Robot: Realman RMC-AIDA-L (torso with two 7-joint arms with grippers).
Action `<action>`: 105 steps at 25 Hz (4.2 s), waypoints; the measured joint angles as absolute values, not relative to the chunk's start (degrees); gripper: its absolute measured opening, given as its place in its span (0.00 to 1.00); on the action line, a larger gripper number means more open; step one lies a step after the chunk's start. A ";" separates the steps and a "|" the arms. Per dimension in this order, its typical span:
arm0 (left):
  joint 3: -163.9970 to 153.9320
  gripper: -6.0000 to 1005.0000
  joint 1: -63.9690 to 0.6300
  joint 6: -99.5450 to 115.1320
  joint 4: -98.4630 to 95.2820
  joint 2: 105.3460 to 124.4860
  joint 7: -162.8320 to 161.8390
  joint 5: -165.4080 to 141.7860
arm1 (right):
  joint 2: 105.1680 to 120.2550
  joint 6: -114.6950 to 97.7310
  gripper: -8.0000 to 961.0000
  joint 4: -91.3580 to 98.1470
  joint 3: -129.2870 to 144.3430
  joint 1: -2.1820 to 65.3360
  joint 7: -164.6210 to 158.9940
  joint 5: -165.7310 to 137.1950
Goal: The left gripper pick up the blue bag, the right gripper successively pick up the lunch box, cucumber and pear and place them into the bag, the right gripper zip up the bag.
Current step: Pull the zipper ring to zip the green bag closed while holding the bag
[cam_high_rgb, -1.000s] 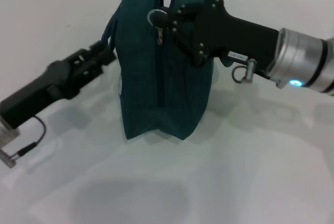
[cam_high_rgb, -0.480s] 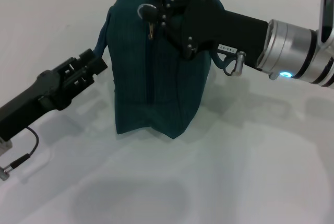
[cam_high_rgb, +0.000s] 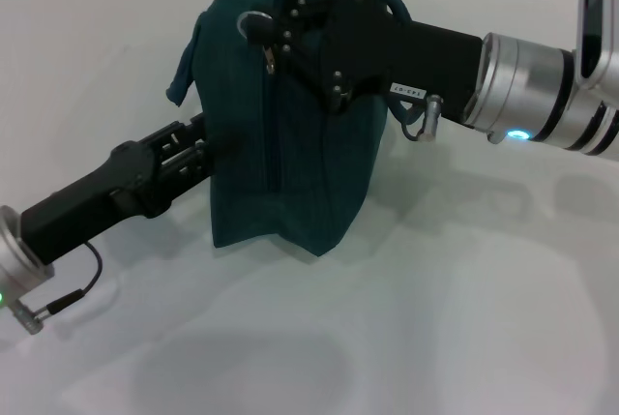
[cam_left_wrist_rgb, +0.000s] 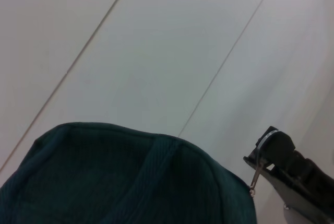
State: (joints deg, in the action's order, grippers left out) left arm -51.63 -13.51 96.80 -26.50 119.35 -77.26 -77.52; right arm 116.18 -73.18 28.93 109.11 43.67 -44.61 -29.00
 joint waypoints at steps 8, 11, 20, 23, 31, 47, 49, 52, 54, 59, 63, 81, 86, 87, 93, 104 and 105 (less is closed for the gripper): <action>-51.68 0.59 -16.24 94.11 -25.30 119.49 -76.92 -79.67 | 116.18 -73.13 0.02 28.91 109.08 43.76 -44.51 -29.00; -51.68 0.55 -16.65 93.87 -25.13 119.47 -76.12 -80.40 | 116.19 -73.12 0.01 28.92 109.07 43.77 -44.49 -29.00; -52.19 0.27 -17.19 94.51 -25.27 119.34 -72.35 -80.67 | 116.18 -73.12 0.01 28.56 108.57 43.48 -45.90 -28.99; -53.27 0.23 -17.23 94.60 -25.37 119.34 -70.52 -80.67 | 116.09 -73.12 0.01 28.46 108.20 43.49 -47.91 -28.97; -55.38 0.16 -17.32 94.66 -25.44 119.31 -67.13 -80.67 | 115.67 -73.86 0.01 28.27 105.46 43.44 -51.85 -29.15; -55.63 0.08 -16.64 97.51 -25.10 119.20 -61.17 -82.21 | 115.79 -72.69 0.02 26.43 104.62 44.28 -51.88 -29.24; -55.64 0.08 -16.60 97.54 -25.10 119.18 -61.01 -82.90 | 115.73 -72.68 0.02 26.30 104.11 44.31 -51.83 -29.21; -55.67 0.08 -16.60 97.61 -25.11 119.21 -60.33 -83.69 | 115.72 -72.68 0.02 26.04 103.82 44.31 -51.76 -29.24; -55.71 0.08 -16.58 97.64 -25.10 119.22 -60.01 -84.05 | 115.68 -72.68 0.02 26.01 103.78 44.31 -51.73 -29.20; -56.17 0.07 -16.50 98.96 -25.05 119.26 -58.46 -84.48 | 115.61 -72.66 0.02 25.89 103.26 44.30 -51.67 -29.18; -56.25 0.07 -16.44 99.84 -25.05 119.27 -56.93 -84.71 | 115.68 -72.58 0.02 25.84 102.53 44.29 -51.60 -29.45; -55.85 0.07 -16.07 100.71 -25.03 119.54 -55.81 -83.18 | 116.04 -70.35 0.01 24.07 103.50 45.69 -53.53 -29.53; -55.87 0.07 -15.90 100.76 -24.92 119.52 -55.76 -83.14 | 115.88 -70.07 0.01 24.33 103.35 46.22 -54.56 -29.52; -55.95 0.07 -15.90 100.77 -24.91 119.50 -55.61 -83.27 | 115.82 -70.02 0.01 24.37 103.28 46.22 -54.72 -29.52; -56.19 0.07 -15.69 102.71 -24.82 119.40 -53.38 -83.79 | 115.85 -67.85 0.01 24.01 103.19 46.20 -54.88 -29.46; -55.63 0.07 -14.81 103.29 -24.49 119.35 -52.25 -83.77 | 116.07 -62.19 0.01 23.90 103.18 46.34 -54.39 -29.53; -55.17 0.07 -14.72 102.95 -24.30 119.35 -52.13 -83.46 | 116.09 -61.86 0.01 23.90 103.18 46.33 -54.38 -29.53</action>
